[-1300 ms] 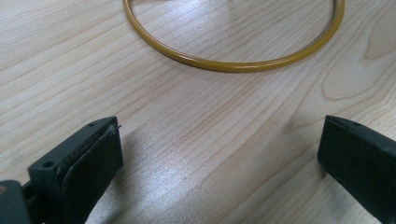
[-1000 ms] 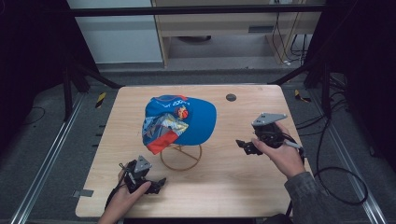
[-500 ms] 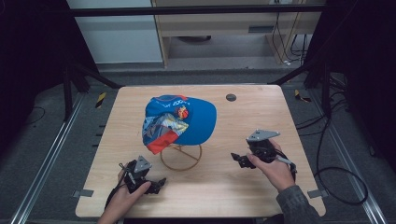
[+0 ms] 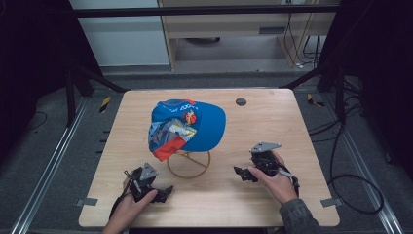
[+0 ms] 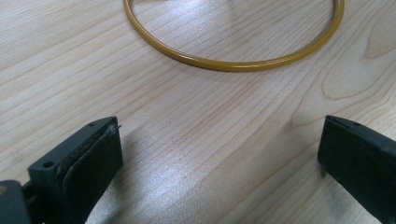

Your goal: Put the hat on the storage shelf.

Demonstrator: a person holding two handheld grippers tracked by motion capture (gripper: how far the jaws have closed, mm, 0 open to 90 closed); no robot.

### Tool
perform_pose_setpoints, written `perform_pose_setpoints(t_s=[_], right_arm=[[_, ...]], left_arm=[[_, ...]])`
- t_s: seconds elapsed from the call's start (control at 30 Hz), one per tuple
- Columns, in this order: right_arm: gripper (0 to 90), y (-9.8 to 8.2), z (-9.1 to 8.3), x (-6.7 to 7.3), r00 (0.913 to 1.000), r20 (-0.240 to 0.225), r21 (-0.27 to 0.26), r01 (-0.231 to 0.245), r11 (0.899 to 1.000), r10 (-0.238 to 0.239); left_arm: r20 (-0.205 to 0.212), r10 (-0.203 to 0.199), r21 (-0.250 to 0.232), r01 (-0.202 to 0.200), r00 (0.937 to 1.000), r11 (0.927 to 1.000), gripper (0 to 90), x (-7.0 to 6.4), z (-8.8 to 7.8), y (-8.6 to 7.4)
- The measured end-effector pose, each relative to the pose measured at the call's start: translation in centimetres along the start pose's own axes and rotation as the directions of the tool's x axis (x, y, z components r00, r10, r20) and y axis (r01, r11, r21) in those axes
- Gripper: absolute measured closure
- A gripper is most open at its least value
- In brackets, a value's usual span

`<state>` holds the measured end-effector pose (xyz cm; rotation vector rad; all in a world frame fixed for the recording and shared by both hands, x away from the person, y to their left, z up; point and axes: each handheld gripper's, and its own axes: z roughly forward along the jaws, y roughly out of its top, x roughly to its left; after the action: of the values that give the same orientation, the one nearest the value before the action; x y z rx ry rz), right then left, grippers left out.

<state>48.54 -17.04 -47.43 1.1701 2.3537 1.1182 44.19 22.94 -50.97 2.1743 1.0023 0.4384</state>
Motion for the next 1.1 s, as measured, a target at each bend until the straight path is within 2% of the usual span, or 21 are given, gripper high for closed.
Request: perform_pose_setpoints(t_s=[0.03, 0.17, 0.37, 0.9, 1.1], right_arm=[[7.2, -0.2, 0.4, 0.0, 0.9997, 0.024, 0.008, -0.001, 1.000, 0.001], [7.1, -0.7, 0.9, -0.1, 0.9994, 0.026, 0.030, -0.023, 0.999, 0.022], [7.4, -1.6, 2.0, 0.3, 0.9993, 0.033, 0.045, -0.021, 0.999, 0.019], [7.2, -1.7, 3.0, 1.7, 0.9992, 0.026, 0.061, 0.029, 0.998, -0.030], [6.5, -1.8, 3.4, 2.3, 0.9963, 0.049, 0.063, 0.068, 0.996, -0.071]], left_arm=[[-0.002, 0.003, 0.000, -0.003, 1.0000, 1.0000, 0.0, 0.0, 0.0, 0.0], [0.000, 0.000, 0.000, 0.000, 1.0000, 1.0000, 0.0, 0.0, 0.0, 0.0], [0.000, 0.000, 0.000, 0.000, 1.0000, 1.0000, 0.0, 0.0, 0.0, 0.0], [-0.001, 0.002, 0.000, -0.002, 1.0000, 1.0000, 0.0, 0.0, 0.0, 0.0], [0.000, 0.001, 0.000, -0.001, 1.0000, 1.0000, 0.0, 0.0, 0.0, 0.0]])
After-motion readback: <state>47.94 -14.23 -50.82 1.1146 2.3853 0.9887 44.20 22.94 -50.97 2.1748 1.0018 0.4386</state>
